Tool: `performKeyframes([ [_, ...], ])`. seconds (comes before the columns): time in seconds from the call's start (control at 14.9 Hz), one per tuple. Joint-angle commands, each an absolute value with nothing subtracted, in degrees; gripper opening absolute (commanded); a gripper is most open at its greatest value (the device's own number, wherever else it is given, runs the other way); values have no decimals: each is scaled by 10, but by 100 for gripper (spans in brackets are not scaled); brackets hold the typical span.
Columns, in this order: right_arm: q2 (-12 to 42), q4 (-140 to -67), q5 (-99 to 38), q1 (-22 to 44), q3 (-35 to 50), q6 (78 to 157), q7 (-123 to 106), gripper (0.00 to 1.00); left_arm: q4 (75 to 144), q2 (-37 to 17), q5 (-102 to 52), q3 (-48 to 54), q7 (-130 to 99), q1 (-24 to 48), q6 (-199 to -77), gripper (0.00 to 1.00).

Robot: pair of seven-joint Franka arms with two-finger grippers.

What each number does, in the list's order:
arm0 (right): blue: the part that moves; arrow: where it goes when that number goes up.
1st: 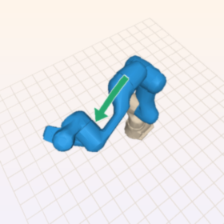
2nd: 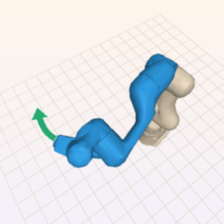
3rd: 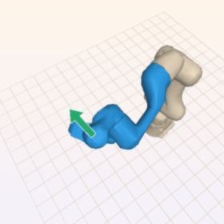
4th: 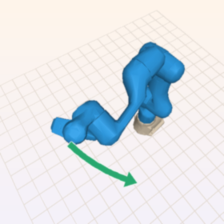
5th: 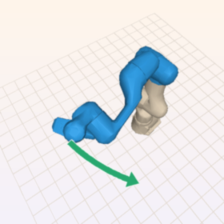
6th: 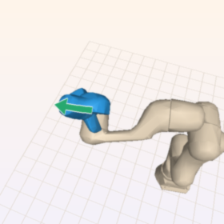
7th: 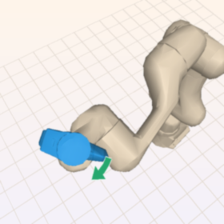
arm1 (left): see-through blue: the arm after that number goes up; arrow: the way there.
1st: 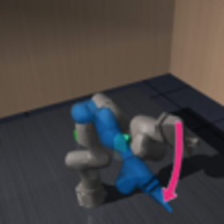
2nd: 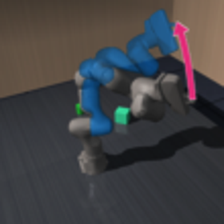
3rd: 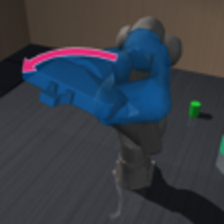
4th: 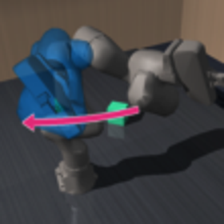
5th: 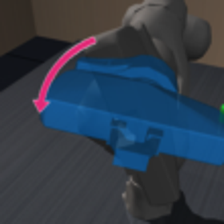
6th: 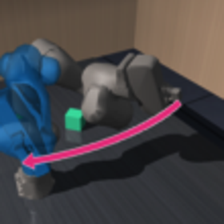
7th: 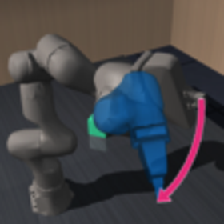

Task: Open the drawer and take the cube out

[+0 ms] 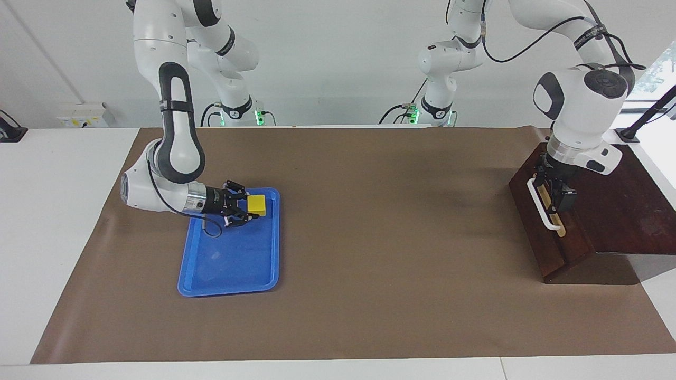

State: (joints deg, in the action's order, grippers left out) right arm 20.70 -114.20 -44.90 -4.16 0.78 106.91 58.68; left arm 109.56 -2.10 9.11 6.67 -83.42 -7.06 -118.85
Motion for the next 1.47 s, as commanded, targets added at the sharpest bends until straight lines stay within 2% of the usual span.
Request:
performKeyframes([
  [0.0, 183, -1185, -447, -42, 15, 1110, 596, 0, 1067, -3, 85, 64, -735, -36, -1108, 100],
  [0.13, 182, -1192, -448, -40, 15, 1115, 593, 0, 1035, -5, 84, 62, -608, -13, -1049, 100],
  [0.47, 179, -1208, -448, -27, 14, 1121, 587, 0, 979, -11, 78, 66, -290, -7, -932, 100],
  [0.6, 176, -1213, -447, -26, 14, 1128, 574, 99, 977, -11, 77, 67, -213, -6, -912, 100],
  [0.8, 176, -1211, -443, -25, 14, 1127, 577, 100, 941, -25, 48, 66, -96, -13, -869, 100],
  [1.0, 177, -1201, -442, -26, 13, 1120, 588, 100, 933, -33, 40, 66, -89, -13, -850, 100],
  [1.41, 174, -1101, -416, -25, 13, 1060, 658, 100, 933, -28, 22, 66, -83, -4, -816, 100],
])
